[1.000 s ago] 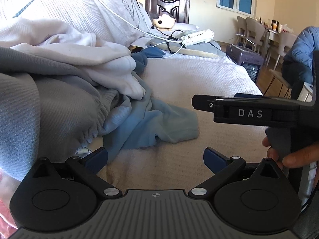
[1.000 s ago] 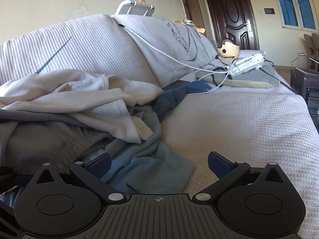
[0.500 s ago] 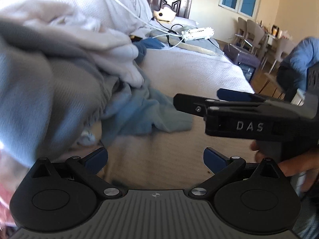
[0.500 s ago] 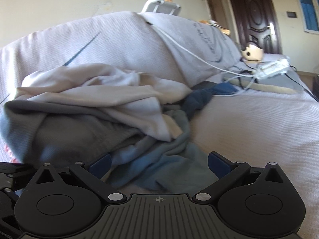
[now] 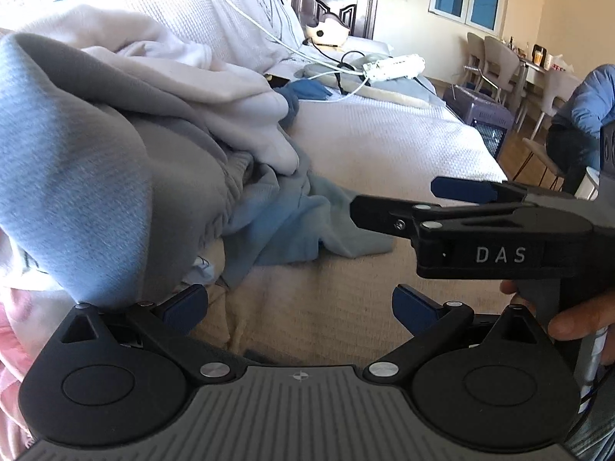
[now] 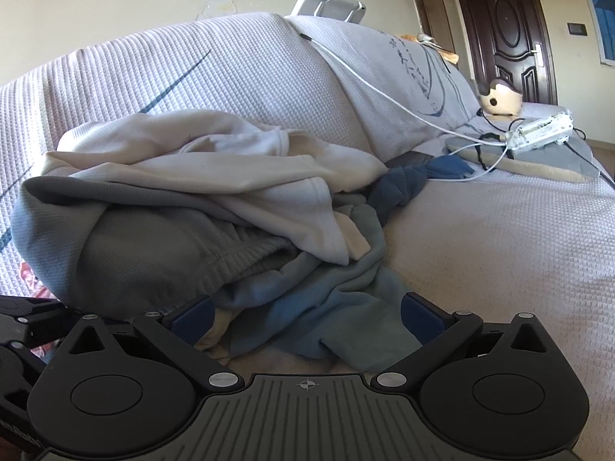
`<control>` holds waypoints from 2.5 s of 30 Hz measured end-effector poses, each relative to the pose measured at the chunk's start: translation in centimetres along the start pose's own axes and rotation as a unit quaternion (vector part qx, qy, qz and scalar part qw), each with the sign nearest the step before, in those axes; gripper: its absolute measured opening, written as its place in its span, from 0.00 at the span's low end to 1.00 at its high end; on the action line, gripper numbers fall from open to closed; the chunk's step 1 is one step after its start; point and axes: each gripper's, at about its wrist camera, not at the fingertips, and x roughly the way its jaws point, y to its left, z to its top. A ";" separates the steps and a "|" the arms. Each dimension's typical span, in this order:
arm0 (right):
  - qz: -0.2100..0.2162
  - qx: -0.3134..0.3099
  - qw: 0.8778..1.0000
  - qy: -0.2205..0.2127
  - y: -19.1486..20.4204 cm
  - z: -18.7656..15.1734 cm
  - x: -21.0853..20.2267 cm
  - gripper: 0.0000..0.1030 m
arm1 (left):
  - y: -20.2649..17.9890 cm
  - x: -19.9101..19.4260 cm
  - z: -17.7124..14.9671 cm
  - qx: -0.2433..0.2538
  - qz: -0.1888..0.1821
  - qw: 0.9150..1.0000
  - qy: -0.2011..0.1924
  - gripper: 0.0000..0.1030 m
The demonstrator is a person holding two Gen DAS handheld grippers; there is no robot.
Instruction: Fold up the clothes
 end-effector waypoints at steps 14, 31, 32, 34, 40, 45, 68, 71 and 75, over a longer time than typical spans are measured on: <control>0.002 -0.011 1.000 0.006 0.4 -0.2 0.5 1.00 | 0.3 0.2 0.1 -0.002 0.002 1.000 0.001 1.00; -0.048 0.008 0.999 -0.001 -0.5 0.0 0.3 1.00 | 1.6 -0.6 -0.1 -0.003 0.015 1.000 -0.006 1.00; -0.051 0.009 0.999 -0.005 -0.5 0.0 0.3 1.00 | 1.5 -0.5 -0.2 0.001 0.015 1.000 -0.006 1.00; -0.054 0.008 0.998 -0.011 -0.6 0.1 0.1 1.00 | 1.3 -0.4 -0.3 0.007 0.016 1.000 -0.008 1.00; -0.056 -0.027 0.998 -0.030 0.4 0.5 -0.1 1.00 | 1.6 -0.6 -0.3 0.006 -0.003 1.000 -0.011 0.99; 0.007 -0.067 0.997 -0.024 3.0 2.5 0.6 0.97 | 2.5 -1.0 -0.5 -0.005 -0.014 1.000 -0.009 0.99; 0.171 -0.141 0.974 0.056 9.4 11.6 1.8 0.71 | 3.8 -3.9 -1.2 -0.024 -0.044 0.999 0.006 0.99; 0.230 -0.124 0.963 0.070 11.7 13.5 2.1 0.71 | 3.5 -3.6 -1.4 -0.028 -0.055 0.998 0.011 0.99; 0.263 -0.144 0.950 0.090 15.3 13.7 3.5 0.71 | 3.5 -3.3 -1.7 -0.025 -0.056 0.998 0.015 0.99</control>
